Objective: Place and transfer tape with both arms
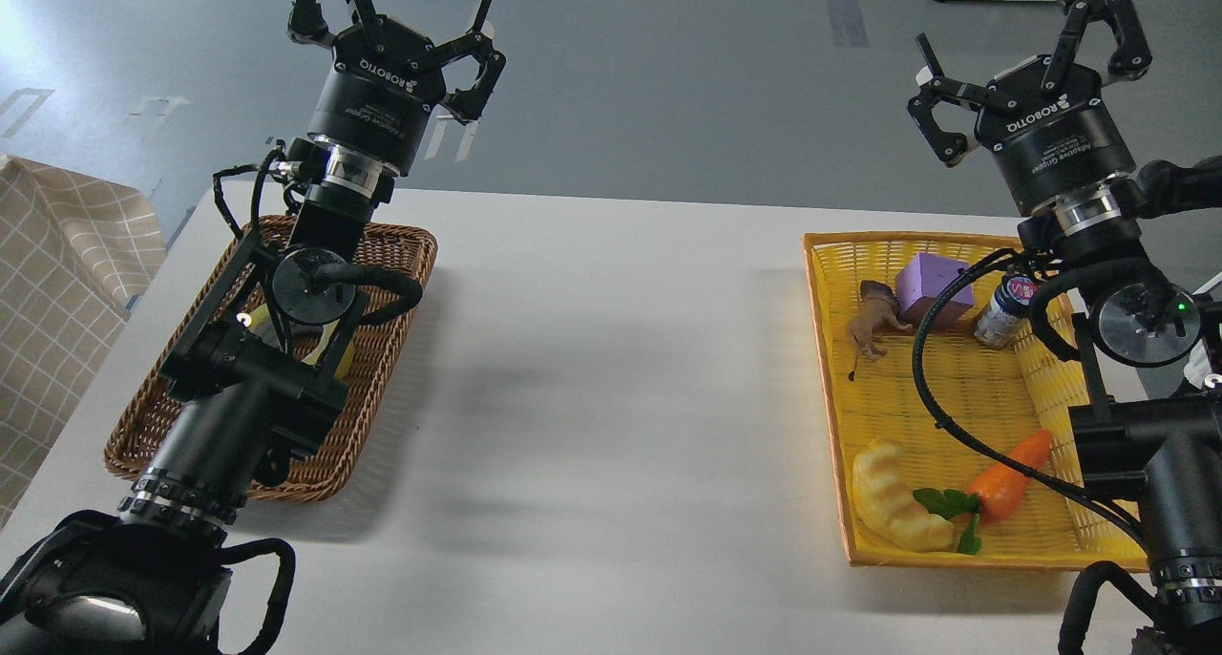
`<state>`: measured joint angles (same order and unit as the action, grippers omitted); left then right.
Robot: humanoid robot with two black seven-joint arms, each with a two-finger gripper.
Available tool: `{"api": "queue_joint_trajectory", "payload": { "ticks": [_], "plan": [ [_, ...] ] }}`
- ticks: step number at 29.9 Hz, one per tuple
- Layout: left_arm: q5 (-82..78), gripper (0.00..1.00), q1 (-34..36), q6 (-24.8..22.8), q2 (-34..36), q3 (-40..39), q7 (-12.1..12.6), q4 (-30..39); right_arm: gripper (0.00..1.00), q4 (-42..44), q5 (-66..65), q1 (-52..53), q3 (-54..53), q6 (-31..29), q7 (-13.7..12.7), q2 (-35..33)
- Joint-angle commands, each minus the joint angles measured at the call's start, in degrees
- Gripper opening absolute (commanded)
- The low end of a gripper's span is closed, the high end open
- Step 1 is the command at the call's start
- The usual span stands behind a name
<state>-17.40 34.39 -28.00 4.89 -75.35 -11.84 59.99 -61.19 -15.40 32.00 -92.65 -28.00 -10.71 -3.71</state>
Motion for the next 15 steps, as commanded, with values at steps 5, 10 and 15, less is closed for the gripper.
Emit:
{"api": "queue_joint_trajectory", "payload": {
  "ticks": [5,10,15],
  "plan": [
    [0.0,0.98,-0.1,0.0,-0.1,0.2,-0.5,-1.1,0.99,-0.1,0.2,-0.1,-0.2,0.0,0.0,1.5],
    [0.0,0.98,-0.5,0.0,0.1,0.2,-0.7,-1.2,0.99,-0.1,0.2,-0.2,-0.2,0.0,0.0,1.9],
    [0.0,0.98,-0.9,0.0,0.0,0.1,-0.7,-1.2,0.99,-0.1,0.2,-0.3,-0.2,0.0,0.0,2.1]
  ]
}}
